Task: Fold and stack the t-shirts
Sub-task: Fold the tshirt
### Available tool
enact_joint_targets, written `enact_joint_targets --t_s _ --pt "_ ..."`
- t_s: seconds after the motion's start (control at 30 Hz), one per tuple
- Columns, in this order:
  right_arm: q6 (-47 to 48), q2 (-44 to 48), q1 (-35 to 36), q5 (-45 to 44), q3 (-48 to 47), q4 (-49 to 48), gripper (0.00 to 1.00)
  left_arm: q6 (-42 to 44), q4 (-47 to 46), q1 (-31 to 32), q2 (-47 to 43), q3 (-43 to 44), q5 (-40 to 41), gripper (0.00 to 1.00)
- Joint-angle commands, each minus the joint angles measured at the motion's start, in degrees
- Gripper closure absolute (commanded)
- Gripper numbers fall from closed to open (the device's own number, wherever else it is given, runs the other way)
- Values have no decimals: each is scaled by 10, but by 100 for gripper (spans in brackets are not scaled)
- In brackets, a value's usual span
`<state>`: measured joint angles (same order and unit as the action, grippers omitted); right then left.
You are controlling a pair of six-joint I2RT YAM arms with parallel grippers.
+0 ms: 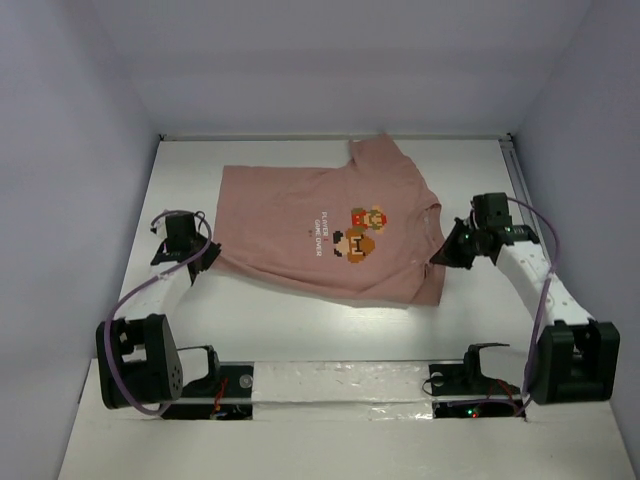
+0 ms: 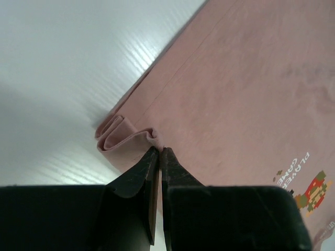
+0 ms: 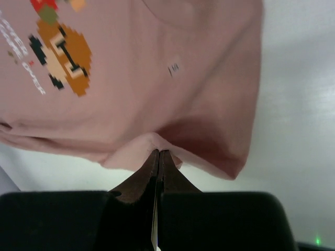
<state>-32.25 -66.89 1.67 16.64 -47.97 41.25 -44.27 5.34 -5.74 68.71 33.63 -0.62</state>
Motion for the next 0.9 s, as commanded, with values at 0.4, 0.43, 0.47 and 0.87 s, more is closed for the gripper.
enact_joint_targets --t_s 0.4,0.43,0.47,0.87 --pt "63 -244 -2 -57 -273 -96 100 23 -7 -2 110 148 0 100" --pt "64 -269 -2 -57 -295 -102 100 23 -9 -2 131 150 -1 100" --pt "67 -284 -2 -57 -309 -103 100 23 -10 -2 142 152 -4 100" --pt "76 -438 -2 -52 -446 -113 100 25 -26 -2 245 188 -4 100"
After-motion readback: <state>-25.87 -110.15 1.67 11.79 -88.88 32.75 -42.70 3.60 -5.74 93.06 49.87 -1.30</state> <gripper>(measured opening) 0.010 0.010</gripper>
